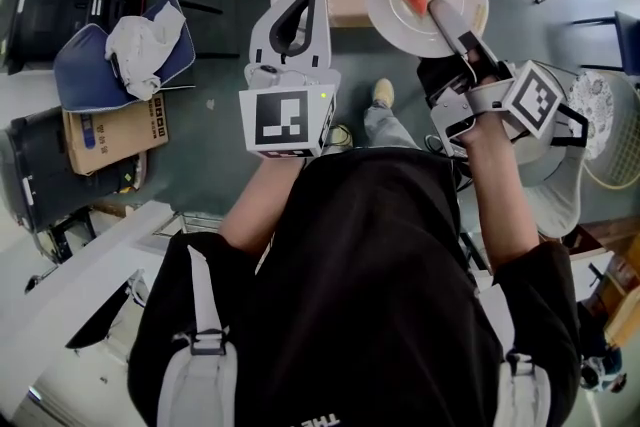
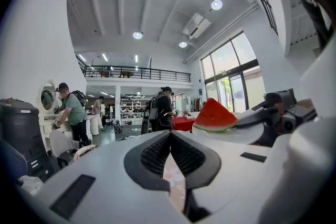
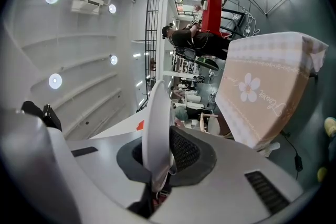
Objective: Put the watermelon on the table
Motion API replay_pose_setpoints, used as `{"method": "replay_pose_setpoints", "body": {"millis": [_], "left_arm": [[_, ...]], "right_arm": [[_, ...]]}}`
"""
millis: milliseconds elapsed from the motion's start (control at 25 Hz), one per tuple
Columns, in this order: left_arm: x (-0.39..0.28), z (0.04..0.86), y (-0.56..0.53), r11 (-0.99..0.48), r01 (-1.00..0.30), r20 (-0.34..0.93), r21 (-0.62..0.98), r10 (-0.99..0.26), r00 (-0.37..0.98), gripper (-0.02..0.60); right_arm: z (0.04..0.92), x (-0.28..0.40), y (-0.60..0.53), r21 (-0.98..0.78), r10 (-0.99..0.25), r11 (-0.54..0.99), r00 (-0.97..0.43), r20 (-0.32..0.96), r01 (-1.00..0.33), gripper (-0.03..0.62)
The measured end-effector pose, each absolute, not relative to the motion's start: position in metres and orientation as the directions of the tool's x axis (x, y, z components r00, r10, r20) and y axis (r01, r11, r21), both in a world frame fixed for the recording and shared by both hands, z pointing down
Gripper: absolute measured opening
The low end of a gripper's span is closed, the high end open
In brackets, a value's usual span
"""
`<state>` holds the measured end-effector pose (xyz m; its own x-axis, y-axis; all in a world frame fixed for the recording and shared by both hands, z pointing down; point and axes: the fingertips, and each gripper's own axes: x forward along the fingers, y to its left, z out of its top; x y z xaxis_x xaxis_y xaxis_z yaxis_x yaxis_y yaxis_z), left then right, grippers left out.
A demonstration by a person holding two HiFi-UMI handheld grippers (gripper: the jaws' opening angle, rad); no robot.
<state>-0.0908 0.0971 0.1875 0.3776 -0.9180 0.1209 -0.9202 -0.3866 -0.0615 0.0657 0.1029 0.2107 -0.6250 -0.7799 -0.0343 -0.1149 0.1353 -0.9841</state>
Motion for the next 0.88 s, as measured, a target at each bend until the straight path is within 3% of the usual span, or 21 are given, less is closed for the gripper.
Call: {"method": "replay_pose_setpoints", "body": {"millis": [880], "left_arm": [[-0.071, 0.188, 0.071, -0.374, -0.923, 0.099, -0.093, -0.926, 0.365, 0.008]], "right_arm": [[0.213, 0.08, 0.077, -0.982, -0.757, 0.17, -0.649, -0.075, -0.085, 0.026]]}}
